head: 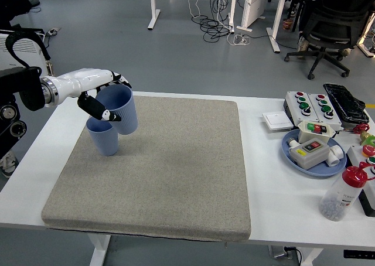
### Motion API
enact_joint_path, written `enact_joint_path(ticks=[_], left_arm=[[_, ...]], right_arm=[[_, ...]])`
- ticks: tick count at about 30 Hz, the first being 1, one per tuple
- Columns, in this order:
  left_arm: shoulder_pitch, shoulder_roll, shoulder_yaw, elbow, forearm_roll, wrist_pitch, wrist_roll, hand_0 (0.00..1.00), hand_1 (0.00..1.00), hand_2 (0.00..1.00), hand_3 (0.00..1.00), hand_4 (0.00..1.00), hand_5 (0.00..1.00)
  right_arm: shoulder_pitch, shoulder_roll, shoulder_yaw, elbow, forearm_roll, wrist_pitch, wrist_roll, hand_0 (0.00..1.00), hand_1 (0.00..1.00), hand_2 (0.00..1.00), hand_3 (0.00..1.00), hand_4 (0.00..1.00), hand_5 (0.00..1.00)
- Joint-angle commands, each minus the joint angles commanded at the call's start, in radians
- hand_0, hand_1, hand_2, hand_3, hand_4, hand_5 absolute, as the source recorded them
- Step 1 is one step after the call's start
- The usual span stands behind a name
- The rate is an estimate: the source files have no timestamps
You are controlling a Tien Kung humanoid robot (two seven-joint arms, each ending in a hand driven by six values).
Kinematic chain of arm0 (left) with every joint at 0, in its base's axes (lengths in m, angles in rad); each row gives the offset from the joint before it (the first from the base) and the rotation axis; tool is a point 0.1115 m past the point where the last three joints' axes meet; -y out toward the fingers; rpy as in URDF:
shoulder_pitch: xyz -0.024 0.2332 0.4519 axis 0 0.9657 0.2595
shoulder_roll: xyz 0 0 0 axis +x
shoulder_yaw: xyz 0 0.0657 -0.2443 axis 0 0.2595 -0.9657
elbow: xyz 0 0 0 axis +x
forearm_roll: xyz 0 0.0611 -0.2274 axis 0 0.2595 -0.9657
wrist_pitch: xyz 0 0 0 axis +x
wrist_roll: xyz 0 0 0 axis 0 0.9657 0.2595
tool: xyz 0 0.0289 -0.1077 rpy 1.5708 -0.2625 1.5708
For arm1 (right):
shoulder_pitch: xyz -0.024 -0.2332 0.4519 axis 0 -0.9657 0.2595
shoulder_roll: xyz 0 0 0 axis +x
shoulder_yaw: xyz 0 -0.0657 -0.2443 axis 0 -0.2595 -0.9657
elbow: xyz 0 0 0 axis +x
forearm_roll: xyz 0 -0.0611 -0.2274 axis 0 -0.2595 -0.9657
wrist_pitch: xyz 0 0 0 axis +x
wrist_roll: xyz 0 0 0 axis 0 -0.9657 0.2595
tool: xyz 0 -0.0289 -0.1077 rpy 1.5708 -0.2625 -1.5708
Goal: Push cup pick cup insert cup
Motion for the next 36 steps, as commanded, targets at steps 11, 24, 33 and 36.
enact_joint_path(ticks=[11,24,33,36], left_arm=[[-0.059,-0.042,-0.003,0.23,0.098,0.054,-0.048,0.497,0.579,0.562,0.518,0.55,0.133],[-0.062,-0.077,0.014,0.309,0.073,0.059,-0.056,0.491,0.579,0.562,0.52,0.545,0.122],[-0.069,-0.089,0.057,0.344,0.069,0.064,-0.063,0.489,0.582,0.565,0.521,0.545,0.119],[-0.071,-0.093,0.075,0.36,0.058,0.071,-0.07,0.416,0.597,0.623,0.602,0.676,0.233]], right_arm=[[0.006,-0.001,-0.001,0.001,0.002,0.0,0.0,0.706,0.641,0.644,0.569,0.069,0.459],[0.009,-0.001,-0.002,0.001,0.004,0.0,0.001,0.705,0.642,0.645,0.569,0.069,0.459],[0.011,-0.002,-0.004,0.001,0.006,0.0,0.001,0.706,0.642,0.645,0.569,0.069,0.46],[0.012,-0.002,-0.004,0.001,0.005,0.0,0.001,0.706,0.642,0.645,0.569,0.069,0.459]])
